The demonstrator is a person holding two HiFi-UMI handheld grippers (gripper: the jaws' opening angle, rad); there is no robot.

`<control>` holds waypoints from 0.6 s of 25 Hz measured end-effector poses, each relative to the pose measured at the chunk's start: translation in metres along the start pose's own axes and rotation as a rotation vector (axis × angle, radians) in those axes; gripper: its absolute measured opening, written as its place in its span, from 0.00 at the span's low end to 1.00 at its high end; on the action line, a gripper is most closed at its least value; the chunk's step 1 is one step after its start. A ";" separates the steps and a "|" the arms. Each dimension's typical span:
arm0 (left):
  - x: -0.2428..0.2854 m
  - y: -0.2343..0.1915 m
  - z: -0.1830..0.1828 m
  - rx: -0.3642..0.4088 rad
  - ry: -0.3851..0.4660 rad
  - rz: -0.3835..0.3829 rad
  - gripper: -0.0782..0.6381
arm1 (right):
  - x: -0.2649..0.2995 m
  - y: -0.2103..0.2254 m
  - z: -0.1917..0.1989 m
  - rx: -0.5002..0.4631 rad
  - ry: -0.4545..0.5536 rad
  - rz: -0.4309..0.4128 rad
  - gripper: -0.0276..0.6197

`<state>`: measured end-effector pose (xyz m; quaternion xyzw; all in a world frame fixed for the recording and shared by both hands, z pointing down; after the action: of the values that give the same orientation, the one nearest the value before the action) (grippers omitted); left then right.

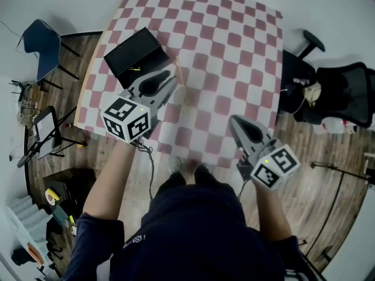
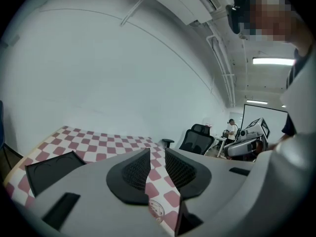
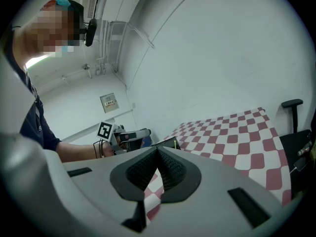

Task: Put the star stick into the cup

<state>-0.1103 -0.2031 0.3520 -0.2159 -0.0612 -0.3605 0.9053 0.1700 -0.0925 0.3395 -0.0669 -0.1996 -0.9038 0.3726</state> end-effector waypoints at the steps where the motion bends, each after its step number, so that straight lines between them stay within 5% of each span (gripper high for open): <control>1: -0.007 0.005 -0.002 0.002 0.013 0.005 0.27 | -0.001 -0.004 0.000 -0.003 0.001 0.001 0.07; 15: -0.086 0.056 -0.002 0.062 0.079 0.060 0.17 | -0.012 -0.053 0.001 -0.056 0.020 0.016 0.07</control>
<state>-0.1356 -0.1139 0.3075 -0.1751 -0.0299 -0.3393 0.9237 0.1419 -0.0503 0.3202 -0.0697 -0.1697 -0.9067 0.3797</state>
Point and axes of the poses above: the fingertips, and each gripper's own axes: x forward along the fingers, y to its right, z out of its underside, the point moved 9 cm from there along -x, backward along the fingers, and after that the axes turned 6 degrees about -x, right-handed, at the moved point
